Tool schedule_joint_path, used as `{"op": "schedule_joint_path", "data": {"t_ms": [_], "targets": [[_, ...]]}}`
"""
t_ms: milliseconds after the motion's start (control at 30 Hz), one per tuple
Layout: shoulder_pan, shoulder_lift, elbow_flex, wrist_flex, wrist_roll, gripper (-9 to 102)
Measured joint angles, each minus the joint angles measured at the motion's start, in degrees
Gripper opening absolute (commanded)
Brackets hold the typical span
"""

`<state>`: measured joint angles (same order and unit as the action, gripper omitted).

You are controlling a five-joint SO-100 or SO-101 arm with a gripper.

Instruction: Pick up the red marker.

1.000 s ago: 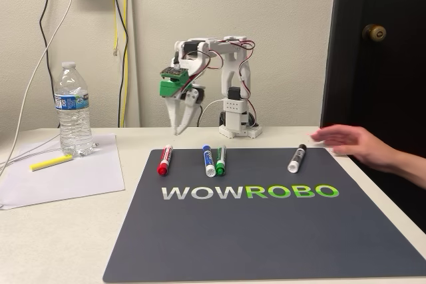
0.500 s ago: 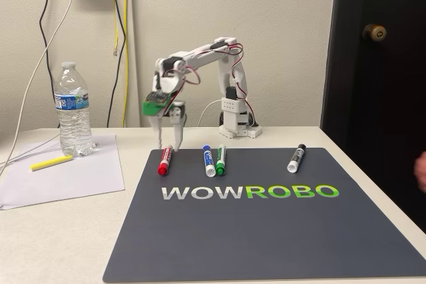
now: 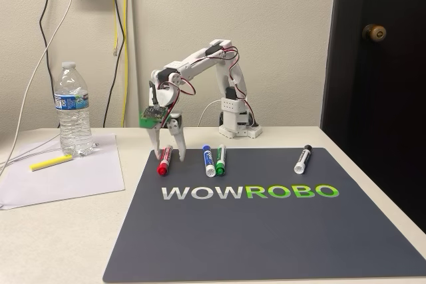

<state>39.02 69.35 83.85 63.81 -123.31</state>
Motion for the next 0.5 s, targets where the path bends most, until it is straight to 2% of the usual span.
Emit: {"op": "schedule_joint_path", "data": {"t_ms": [133, 300, 500], "targets": [[0.35, -0.44, 1.85, -2.72, -0.62, 25], [-0.26, 1.41, 5.89, -5.98, -0.62, 8], [0.0, 1.49, 5.89, -8.17, -0.18, 0]]}}
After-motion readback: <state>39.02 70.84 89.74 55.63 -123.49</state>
